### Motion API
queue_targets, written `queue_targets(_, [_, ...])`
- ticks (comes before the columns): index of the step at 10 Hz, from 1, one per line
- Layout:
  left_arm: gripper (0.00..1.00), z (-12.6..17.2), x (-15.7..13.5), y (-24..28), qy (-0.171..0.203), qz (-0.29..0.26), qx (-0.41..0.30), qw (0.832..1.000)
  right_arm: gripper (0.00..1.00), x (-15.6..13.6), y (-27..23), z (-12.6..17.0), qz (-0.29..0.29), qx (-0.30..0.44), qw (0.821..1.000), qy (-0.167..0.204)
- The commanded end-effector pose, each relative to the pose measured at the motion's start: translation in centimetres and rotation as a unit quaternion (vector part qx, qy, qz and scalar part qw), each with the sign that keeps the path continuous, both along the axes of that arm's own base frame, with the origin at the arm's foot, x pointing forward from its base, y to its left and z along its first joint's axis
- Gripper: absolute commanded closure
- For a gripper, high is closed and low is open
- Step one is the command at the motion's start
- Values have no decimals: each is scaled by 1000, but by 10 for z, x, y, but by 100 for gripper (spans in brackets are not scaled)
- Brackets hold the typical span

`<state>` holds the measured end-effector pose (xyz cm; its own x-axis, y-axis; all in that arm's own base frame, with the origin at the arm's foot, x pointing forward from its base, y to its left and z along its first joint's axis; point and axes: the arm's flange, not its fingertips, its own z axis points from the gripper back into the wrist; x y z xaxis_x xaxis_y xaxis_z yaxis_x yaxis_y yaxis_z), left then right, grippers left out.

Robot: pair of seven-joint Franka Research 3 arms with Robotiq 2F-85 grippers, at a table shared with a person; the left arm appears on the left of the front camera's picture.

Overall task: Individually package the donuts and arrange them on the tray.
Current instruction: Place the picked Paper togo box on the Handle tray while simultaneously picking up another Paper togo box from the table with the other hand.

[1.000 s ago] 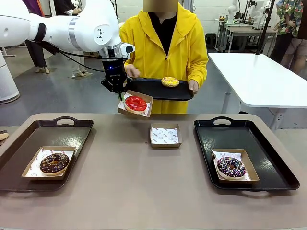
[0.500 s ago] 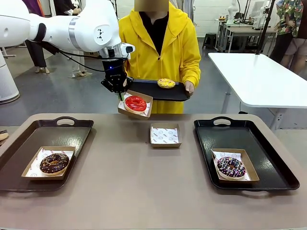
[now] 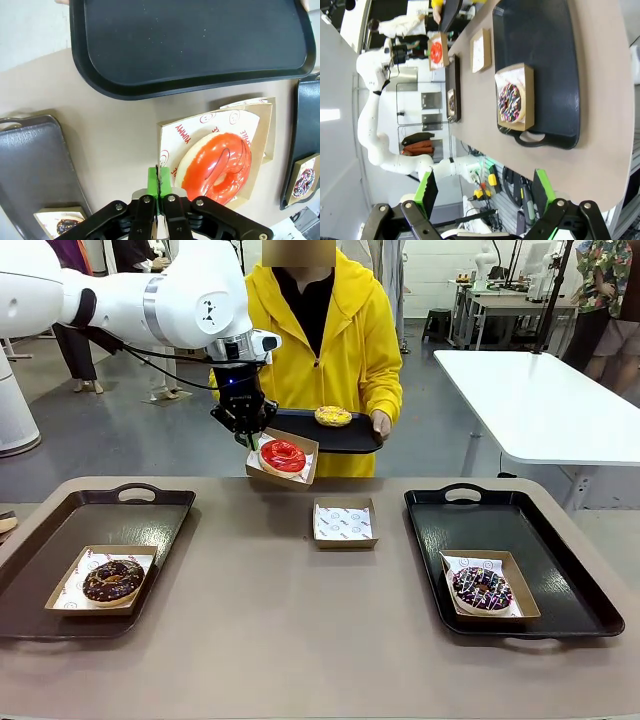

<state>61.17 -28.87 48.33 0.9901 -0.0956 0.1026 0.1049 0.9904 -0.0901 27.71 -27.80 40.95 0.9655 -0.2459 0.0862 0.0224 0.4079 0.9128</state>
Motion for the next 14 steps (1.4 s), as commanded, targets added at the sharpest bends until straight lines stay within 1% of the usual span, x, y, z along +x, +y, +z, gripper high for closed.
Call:
queue_targets(1, [99, 5, -9, 13, -5, -2, 2, 1000, 0, 30, 24, 20, -53, -25, 998, -5])
queue_targets(3, [99, 14, -24, 50, -7, 2, 6, 1000, 0, 74, 65, 52, -63, -63, 996, 12])
queue_targets(4, [99, 16, -31, 71, 1, 8, 4, 1000, 0, 93, 90, 65, -58, -83, 995, 23])
queue_targets(5, [99, 17, -38, 94, 11, 12, 6, 1000, 0, 114, 121, 73, -64, -122, 990, 25])
queue_targets(6, [99, 17, -43, 108, 14, 20, 8, 1000, 0, 129, 148, 74, -63, -153, 986, 34])
queue_targets(8, [99, 13, -55, 150, 25, 30, 19, 999, 0, 155, 199, 68, -70, -204, 976, 35])
queue_targets(10, [99, 1, -57, 180, 44, 57, 24, 997, 0, 168, 243, 55, -63, -239, 969, 32])
queue_targets(12, [99, -16, -61, 206, 54, 76, 23, 995, 0, 175, 283, 33, -53, -276, 959, 30])
queue_targets(13, [99, -21, -60, 220, 59, 81, 24, 995, 0, 177, 297, 28, -50, -286, 956, 27])
queue_targets(14, [99, -28, -64, 231, 63, 95, 19, 993, 0, 174, 308, 21, -42, -292, 955, 28])
